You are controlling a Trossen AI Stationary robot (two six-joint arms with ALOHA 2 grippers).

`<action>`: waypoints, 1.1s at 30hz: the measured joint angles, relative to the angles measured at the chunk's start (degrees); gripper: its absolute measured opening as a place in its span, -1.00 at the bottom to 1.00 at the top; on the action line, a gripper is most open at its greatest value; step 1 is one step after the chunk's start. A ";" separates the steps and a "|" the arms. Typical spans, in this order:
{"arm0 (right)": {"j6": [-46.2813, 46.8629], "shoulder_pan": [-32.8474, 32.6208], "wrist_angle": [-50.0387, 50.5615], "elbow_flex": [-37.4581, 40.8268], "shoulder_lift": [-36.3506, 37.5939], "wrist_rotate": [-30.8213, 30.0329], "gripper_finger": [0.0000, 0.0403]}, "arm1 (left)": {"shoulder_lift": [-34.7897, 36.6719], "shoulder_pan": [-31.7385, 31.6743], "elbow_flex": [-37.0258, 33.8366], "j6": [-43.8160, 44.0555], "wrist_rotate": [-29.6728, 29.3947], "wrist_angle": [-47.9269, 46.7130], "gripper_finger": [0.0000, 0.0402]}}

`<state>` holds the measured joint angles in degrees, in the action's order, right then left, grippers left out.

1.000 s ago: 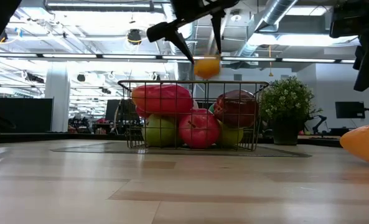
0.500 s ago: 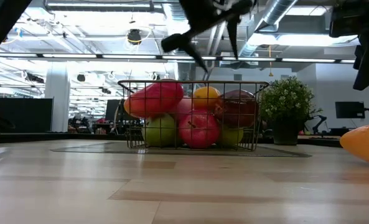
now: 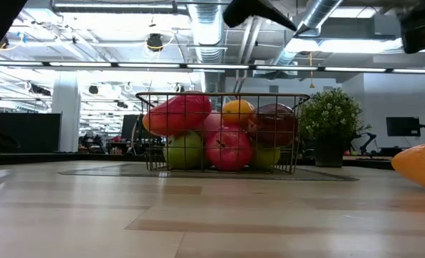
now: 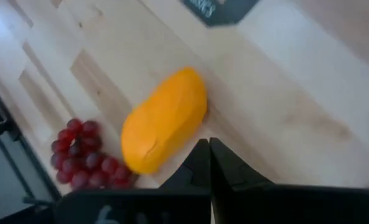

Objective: Build produce basket
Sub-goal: Put the yellow mango into the bin

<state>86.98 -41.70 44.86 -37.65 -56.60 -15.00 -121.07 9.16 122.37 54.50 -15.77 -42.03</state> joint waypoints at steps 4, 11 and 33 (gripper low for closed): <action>8.18 -4.63 2.16 0.00 -0.17 0.04 -0.92 | -3.70 1.85 -0.11 4.94 0.51 3.28 0.46; 16.83 -10.89 0.52 1.21 -6.15 -0.22 -0.83 | -7.68 5.77 -0.16 11.90 5.05 5.59 0.46; -13.80 12.09 -41.74 -0.22 -29.25 9.19 -0.92 | -5.13 19.60 -0.21 28.65 -2.69 -28.10 0.46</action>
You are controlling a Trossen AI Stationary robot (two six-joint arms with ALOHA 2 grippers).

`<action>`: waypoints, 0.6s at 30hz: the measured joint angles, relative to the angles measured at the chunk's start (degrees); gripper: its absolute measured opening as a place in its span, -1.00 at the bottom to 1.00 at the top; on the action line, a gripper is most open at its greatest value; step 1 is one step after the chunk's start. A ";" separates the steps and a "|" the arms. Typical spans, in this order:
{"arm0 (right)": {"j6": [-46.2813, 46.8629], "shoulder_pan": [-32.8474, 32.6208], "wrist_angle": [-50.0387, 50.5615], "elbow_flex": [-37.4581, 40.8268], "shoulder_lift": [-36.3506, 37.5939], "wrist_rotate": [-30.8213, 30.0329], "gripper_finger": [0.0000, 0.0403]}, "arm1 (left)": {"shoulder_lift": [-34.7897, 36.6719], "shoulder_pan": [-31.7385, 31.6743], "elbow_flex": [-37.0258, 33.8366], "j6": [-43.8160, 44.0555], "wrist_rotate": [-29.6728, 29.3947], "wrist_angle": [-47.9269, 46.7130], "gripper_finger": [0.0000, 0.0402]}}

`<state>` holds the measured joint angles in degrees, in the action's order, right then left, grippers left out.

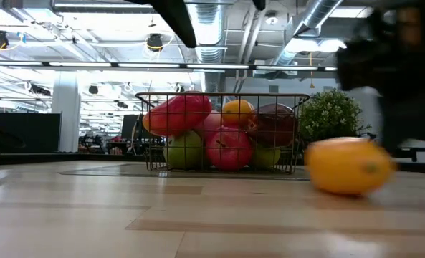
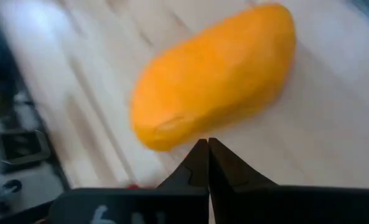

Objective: Build produce basket
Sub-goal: Put the yellow mango into the bin

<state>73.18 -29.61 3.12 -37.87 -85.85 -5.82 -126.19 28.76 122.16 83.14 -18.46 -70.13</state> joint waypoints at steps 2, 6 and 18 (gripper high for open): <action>-5.05 2.52 -2.58 -2.20 -1.33 1.45 -0.93 | 0.00 0.32 -0.45 -0.04 -0.35 0.31 0.46; -12.12 5.51 -1.06 -7.79 -2.72 4.21 -0.93 | 0.02 0.49 -0.56 -0.64 -3.12 0.08 0.46; -4.33 -0.06 25.39 -14.42 8.89 1.41 -0.93 | -0.38 -3.78 -0.56 -9.40 -4.04 7.68 0.46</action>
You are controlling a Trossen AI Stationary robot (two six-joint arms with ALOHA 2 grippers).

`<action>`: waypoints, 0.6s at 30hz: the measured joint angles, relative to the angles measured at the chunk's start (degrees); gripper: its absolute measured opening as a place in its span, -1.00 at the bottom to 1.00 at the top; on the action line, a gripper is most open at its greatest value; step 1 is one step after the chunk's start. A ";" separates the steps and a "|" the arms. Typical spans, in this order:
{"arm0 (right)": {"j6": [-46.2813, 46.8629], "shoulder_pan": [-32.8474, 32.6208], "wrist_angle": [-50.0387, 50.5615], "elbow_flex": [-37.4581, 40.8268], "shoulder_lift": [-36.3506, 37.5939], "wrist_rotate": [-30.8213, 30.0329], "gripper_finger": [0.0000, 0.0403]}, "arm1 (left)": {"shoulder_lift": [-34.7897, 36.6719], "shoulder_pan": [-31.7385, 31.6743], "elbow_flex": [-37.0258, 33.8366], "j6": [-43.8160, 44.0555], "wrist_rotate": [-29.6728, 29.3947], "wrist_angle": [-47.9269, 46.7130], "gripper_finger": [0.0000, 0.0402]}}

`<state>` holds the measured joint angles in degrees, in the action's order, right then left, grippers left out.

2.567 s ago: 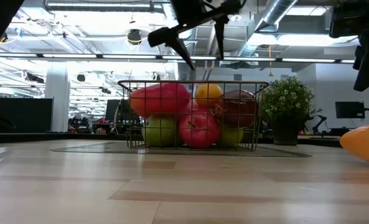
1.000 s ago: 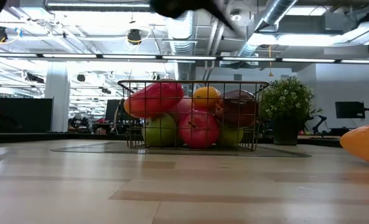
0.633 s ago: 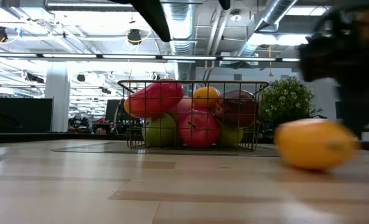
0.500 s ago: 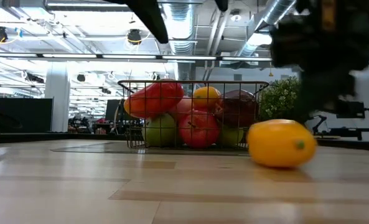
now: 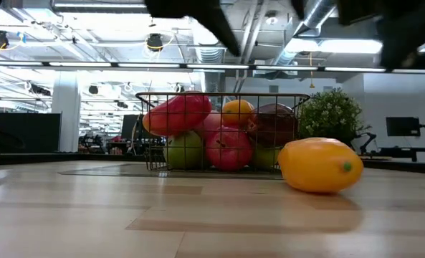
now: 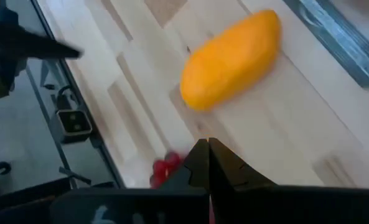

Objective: Build produce basket
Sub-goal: Put the yellow mango into the bin

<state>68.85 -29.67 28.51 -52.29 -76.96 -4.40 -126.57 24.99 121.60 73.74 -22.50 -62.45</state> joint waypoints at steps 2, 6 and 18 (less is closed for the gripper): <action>3.78 -2.97 4.78 -0.04 3.26 -2.16 -0.92 | -0.06 -1.04 0.00 -1.74 -0.31 3.05 0.46; 12.74 -10.09 13.48 -0.04 8.58 -7.24 -0.90 | -0.06 -2.99 0.00 -4.07 -0.87 5.74 0.46; 31.64 -23.02 23.80 -0.02 11.10 -18.36 -0.91 | -0.07 -5.16 -6.72 5.92 -6.41 13.32 0.46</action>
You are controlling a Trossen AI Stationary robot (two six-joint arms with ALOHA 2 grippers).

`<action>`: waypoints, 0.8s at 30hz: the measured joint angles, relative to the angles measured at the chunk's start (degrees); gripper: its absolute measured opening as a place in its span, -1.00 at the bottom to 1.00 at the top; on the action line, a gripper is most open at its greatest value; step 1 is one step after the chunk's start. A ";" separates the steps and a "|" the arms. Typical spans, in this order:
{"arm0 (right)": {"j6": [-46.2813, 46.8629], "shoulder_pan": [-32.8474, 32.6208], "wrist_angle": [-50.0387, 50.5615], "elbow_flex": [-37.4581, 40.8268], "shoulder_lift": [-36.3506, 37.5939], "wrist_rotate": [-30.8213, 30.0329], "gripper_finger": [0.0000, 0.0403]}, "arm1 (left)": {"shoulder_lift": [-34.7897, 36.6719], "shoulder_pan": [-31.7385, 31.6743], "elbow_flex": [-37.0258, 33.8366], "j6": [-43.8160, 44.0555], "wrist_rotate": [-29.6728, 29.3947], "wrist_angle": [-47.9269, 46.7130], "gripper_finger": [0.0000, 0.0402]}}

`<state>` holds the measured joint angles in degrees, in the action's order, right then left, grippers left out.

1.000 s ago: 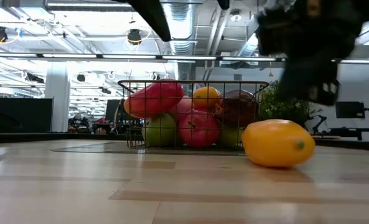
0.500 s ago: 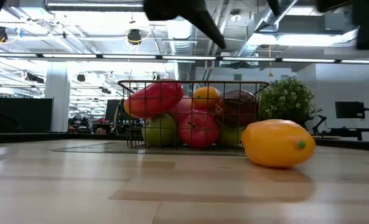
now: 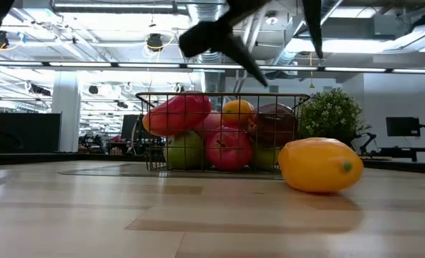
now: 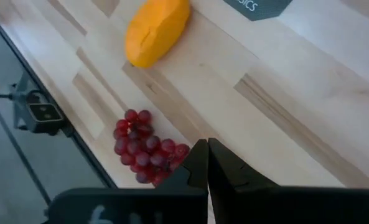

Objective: Build produce basket
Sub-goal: Put the yellow mango into the bin

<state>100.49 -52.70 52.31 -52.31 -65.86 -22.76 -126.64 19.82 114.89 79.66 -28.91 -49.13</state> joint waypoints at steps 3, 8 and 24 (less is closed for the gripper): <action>0.04 -0.44 0.00 0.00 -1.14 0.02 -0.89 | -0.08 -0.14 -3.44 0.53 0.01 2.65 0.46; 0.17 -0.50 -0.19 0.00 -2.91 0.04 -0.88 | -0.05 -0.95 -8.09 1.60 0.82 8.84 0.46; 0.00 0.01 -0.52 0.00 -3.78 0.30 -0.88 | -0.01 -0.25 -13.95 -0.47 4.89 20.38 0.61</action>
<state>100.49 -52.69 51.79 -52.31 -69.65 -22.46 -126.65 19.57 100.93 79.19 -24.02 -28.74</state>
